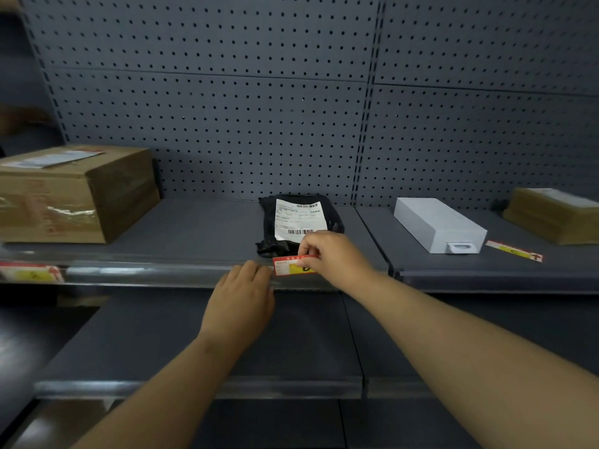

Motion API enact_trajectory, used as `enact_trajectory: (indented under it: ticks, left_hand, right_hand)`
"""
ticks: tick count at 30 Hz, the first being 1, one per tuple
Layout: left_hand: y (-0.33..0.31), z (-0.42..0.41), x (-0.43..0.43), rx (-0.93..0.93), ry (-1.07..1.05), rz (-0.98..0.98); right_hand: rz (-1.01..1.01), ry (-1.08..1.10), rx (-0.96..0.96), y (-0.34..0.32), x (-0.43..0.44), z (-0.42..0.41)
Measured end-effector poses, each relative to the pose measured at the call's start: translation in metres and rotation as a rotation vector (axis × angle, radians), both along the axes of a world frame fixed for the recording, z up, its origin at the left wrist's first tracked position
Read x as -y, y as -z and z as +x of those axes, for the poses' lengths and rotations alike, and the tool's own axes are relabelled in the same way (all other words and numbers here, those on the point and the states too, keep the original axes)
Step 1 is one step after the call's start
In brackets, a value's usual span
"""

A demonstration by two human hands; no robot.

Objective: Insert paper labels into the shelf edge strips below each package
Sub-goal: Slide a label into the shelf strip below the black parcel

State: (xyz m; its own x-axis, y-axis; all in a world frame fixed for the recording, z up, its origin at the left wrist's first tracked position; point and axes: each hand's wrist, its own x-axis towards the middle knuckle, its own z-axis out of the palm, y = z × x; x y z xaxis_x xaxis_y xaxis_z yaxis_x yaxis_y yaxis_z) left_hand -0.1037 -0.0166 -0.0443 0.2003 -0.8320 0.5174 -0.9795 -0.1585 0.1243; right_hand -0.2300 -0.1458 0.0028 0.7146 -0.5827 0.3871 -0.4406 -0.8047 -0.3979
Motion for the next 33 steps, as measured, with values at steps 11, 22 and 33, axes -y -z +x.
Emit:
enact_trajectory:
  ticks: [11, 22, 33]
  left_hand:
    - [0.003, 0.0, -0.003, 0.043, 0.028, 0.002]
    - [0.012, -0.003, -0.012, 0.183, 0.002, 0.084]
    - [0.014, 0.001, -0.009, 0.207, 0.0, 0.087]
  right_hand:
    - [-0.107, 0.061, -0.02, 0.014, 0.005, -0.005]
    - [-0.141, 0.073, 0.02, 0.02, 0.0, -0.005]
    - [-0.154, 0.096, 0.058, 0.028, 0.001, -0.006]
